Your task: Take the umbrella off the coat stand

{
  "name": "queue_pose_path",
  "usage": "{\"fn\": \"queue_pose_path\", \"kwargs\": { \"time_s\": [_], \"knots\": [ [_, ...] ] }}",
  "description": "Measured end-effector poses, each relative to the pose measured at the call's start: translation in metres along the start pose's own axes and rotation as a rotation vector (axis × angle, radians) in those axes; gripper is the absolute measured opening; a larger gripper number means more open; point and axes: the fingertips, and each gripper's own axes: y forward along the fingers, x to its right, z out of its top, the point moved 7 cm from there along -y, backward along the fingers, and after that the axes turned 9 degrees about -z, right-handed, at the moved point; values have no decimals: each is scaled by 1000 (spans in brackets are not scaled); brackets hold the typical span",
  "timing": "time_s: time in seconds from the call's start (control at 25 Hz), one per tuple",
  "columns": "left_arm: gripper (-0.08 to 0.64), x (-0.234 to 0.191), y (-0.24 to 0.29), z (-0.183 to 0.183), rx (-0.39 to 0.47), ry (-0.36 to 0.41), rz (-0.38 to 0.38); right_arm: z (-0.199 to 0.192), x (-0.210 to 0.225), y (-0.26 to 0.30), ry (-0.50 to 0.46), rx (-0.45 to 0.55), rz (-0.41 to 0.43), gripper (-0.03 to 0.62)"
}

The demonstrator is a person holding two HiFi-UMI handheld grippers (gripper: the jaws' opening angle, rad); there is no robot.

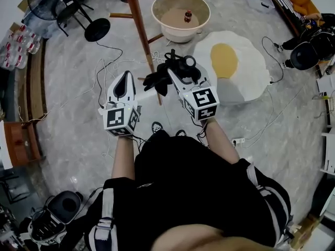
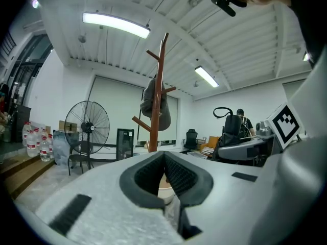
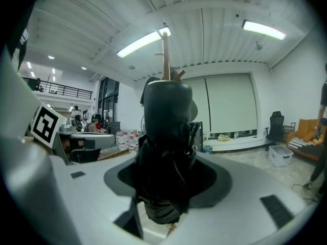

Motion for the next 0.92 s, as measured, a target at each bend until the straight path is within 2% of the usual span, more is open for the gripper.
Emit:
{"fn": "queue_pose_path", "kwargs": {
  "time_s": [0.32, 0.92],
  "knots": [
    [0, 14, 13, 3, 10, 17, -15, 1, 19, -6, 14, -2, -28, 239],
    [0, 15, 8, -8, -10, 13, -33, -2, 15, -8, 22, -13, -34, 239]
  ]
}}
